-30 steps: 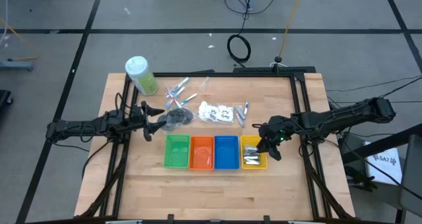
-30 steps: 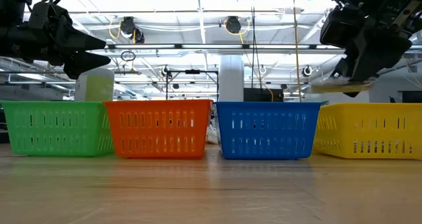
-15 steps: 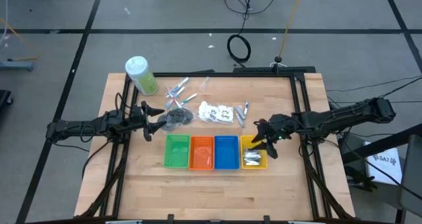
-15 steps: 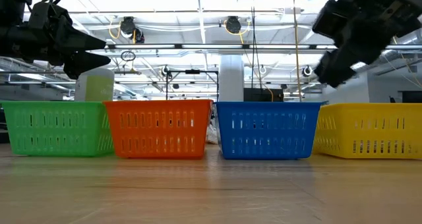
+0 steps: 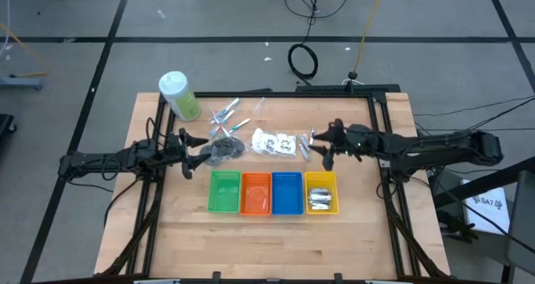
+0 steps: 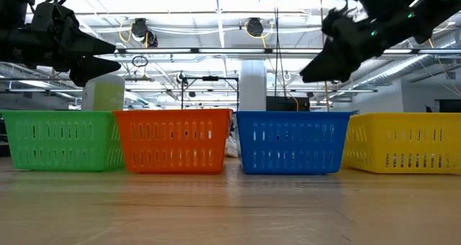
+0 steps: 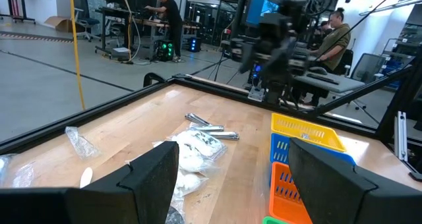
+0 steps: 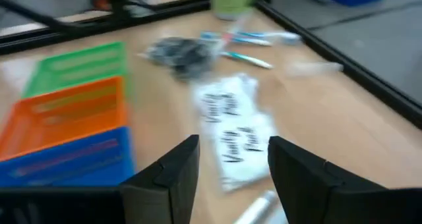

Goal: Pick & Place Travel size toiletries
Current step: Put the silver nail cutter into the yellow basket

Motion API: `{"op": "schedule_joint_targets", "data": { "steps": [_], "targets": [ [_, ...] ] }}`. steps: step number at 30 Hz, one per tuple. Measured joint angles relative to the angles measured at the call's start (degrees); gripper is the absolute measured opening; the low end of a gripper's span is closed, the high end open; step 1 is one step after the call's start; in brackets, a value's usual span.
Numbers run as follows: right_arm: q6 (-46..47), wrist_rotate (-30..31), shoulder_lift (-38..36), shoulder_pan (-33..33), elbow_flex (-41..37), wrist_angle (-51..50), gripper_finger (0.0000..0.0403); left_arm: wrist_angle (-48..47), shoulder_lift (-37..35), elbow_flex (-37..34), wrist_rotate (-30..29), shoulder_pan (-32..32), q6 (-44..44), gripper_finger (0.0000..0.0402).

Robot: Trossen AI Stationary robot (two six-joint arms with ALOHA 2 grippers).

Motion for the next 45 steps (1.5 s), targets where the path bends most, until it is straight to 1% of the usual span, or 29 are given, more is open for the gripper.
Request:
{"op": "schedule_joint_targets", "data": {
  "steps": [4, 8, 10, 12, 17, 21, 25, 30, 35, 40, 45],
  "targets": [
    [1.64, -0.09, 3.46, -5.15, 0.92, -2.79, 0.0191, -0.01, 0.02, 0.00, 0.00, 0.00, 0.00, 0.0280],
    [5.00, 1.58, 9.62, -10.24, 4.54, -8.36, 0.0204, -0.01, 0.01, 0.00, 0.01, 0.00, -0.01, 0.0280],
    [5.55, 1.48, 13.06, -12.25, 6.79, -10.55, 0.0207, 0.01, 0.01, 0.00, 0.00, 0.00, 0.00, 0.0280],
    [5.59, 1.39, 16.64, -13.62, 8.82, -12.39, 0.0208, -0.01, 0.02, -0.01, 0.00, 0.00, -0.01, 0.0280],
    [4.28, 1.39, 24.80, -15.94, 12.11, -12.47, 0.0202, -0.01, 0.00, 0.00, 0.00, 0.00, 0.00, 0.0280],
    [4.12, 1.53, 30.34, -17.20, 12.87, -12.60, 0.0199, 0.00, 0.00, -0.02, 0.00, 0.00, -0.01, 0.0280],
    [3.83, 1.53, 33.94, -18.01, 12.89, -12.38, 0.0199, 0.01, 0.00, 0.00, 0.00, 0.00, 0.00, 0.0280],
    [2.69, 1.59, 34.84, -18.35, 13.07, -13.97, 0.0199, 0.01, 0.00, 0.00, 0.00, 0.00, 0.00, 0.0280],
    [0.94, 1.79, 33.20, -18.70, 12.86, -18.55, 0.0195, 0.01, 0.02, 0.00, 0.02, 0.00, 0.00, 0.0280],
    [0.87, 5.91, 32.16, -18.72, 12.92, -22.84, 0.0189, 0.01, 0.01, -0.01, 0.02, 0.00, -0.01, 0.0280],
    [-0.60, 6.02, 32.11, -18.62, 13.01, -26.01, 0.0185, 0.01, 0.00, 0.00, 0.02, 0.00, -0.01, 0.0280]
  ]
}}
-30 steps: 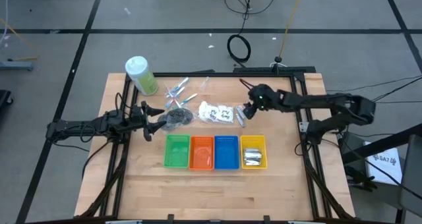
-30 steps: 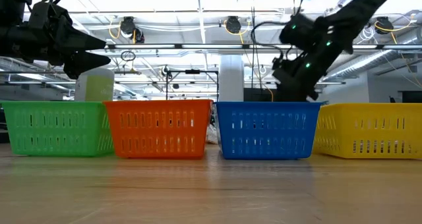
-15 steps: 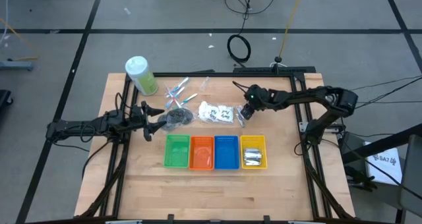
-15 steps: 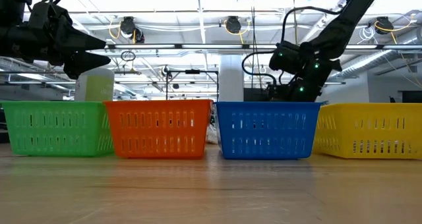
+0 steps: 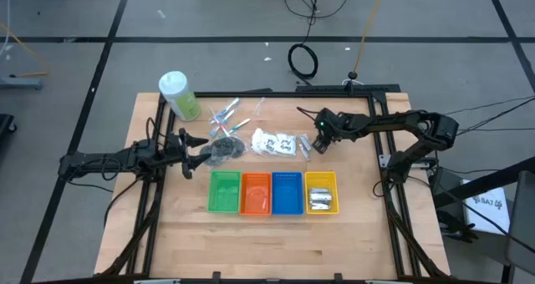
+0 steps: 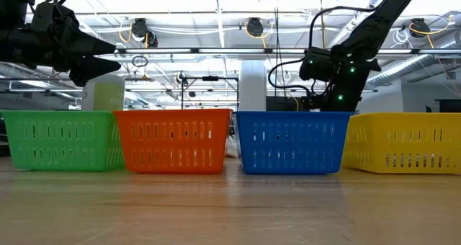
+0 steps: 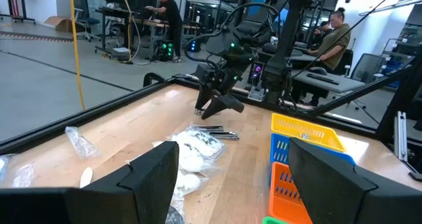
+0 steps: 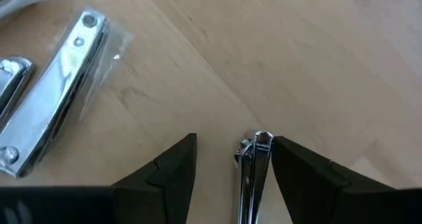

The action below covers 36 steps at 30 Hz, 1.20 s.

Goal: Pick & Place Travel size toiletries
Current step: Put the silver nail cutter into the yellow basket

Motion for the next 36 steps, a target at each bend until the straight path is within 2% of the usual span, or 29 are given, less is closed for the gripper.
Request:
{"op": "schedule_joint_targets", "data": {
  "steps": [11, 21, 26, 36],
  "targets": [
    [-1.04, -0.13, -0.63, -0.10, -0.05, -1.87, 0.0179, 0.00, 0.00, 0.00, -0.02, 0.00, -0.01, 0.0280],
    [3.44, -0.29, -1.92, -0.55, 0.01, -9.16, 0.0169, -0.01, 0.02, -0.01, 0.00, 0.00, 0.00, 0.0280],
    [3.30, -0.34, -1.92, -0.55, 0.01, -9.09, 0.0168, 0.00, 0.01, 0.00, -0.02, 0.00, 0.00, 0.0280],
    [3.20, -1.58, -1.86, -0.54, -0.14, -7.39, 0.0127, 0.00, 0.02, -0.02, -0.02, 0.00, -0.01, 0.0280]
  ]
}}
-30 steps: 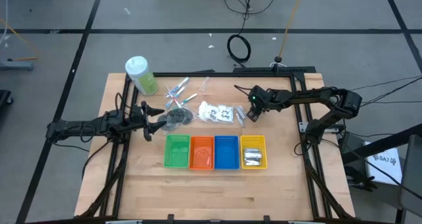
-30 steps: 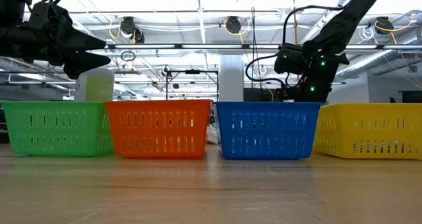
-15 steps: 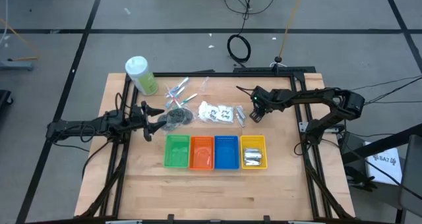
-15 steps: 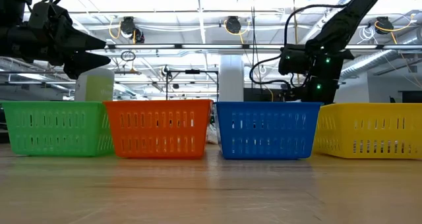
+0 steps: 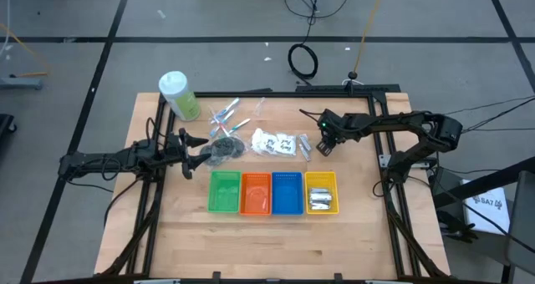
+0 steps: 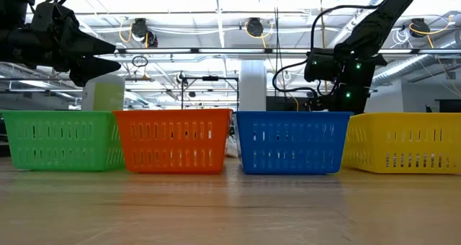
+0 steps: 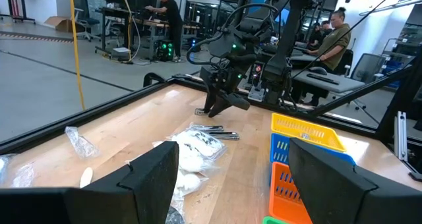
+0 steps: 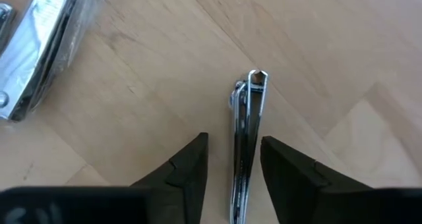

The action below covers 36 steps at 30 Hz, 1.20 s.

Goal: Pick & Place Travel size toiletries
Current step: Put the silver nail cutter into the yellow basket

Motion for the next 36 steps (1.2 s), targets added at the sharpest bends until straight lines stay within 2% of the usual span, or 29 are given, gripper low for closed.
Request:
{"op": "schedule_joint_targets", "data": {
  "steps": [3, 18, 36],
  "targets": [
    [-0.01, -1.85, 0.00, -0.03, 0.00, 0.34, 0.0110, 0.00, 0.00, 0.00, 0.00, 0.00, 0.02, 0.0280],
    [-1.61, -2.28, 0.04, -0.01, 0.00, 0.73, 0.0030, -0.02, 0.00, 0.02, 0.00, 0.00, 0.00, 0.0280],
    [-3.04, -3.36, 0.07, 0.01, 0.00, 2.21, 0.0030, 0.00, 0.00, 0.02, 0.00, 0.00, 0.02, 0.0280]
  ]
}}
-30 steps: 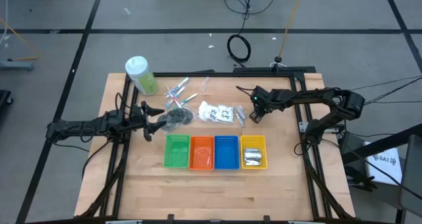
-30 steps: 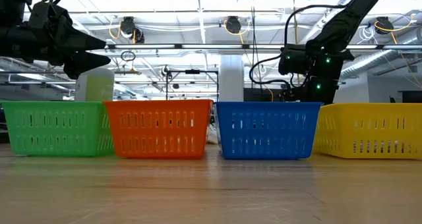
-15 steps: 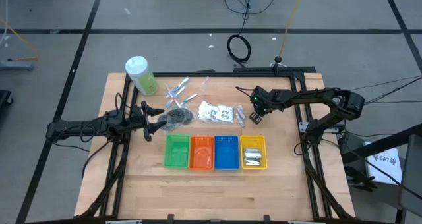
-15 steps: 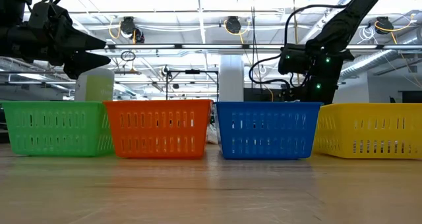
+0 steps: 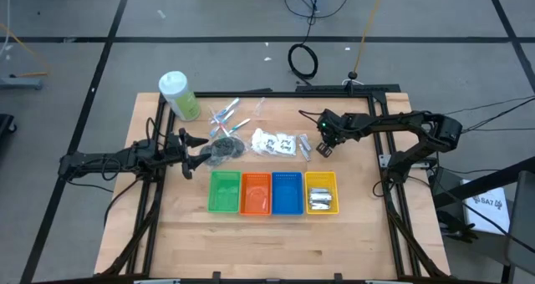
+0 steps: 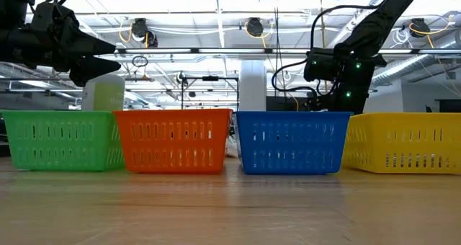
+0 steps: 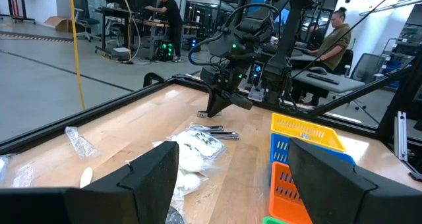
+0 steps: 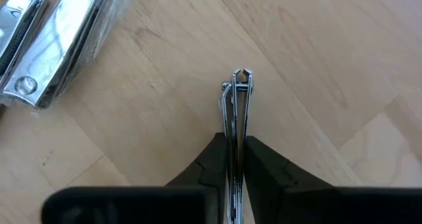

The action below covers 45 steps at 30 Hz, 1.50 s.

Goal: Pick & Place Travel size toiletries
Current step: Put the silver nail cutter into the yellow basket

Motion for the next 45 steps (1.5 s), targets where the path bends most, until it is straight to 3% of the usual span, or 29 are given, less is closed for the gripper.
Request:
{"op": "schedule_joint_targets", "data": {
  "steps": [31, 36, 45],
  "targets": [
    [-5.26, -0.01, -0.13, 0.50, -0.02, 1.58, 0.0026, 0.00, 0.00, 0.00, 0.00, 0.00, 0.00, 0.0280],
    [-7.29, -0.95, -2.64, 1.50, -0.17, 3.15, 0.0026, 0.00, -0.02, 0.00, 0.00, 0.00, -0.02, 0.0280],
    [-7.47, -8.44, -11.56, 4.80, -0.11, 5.38, 0.0024, 0.00, -0.02, 0.00, 0.00, 0.00, 0.00, 0.0280]
  ]
}}
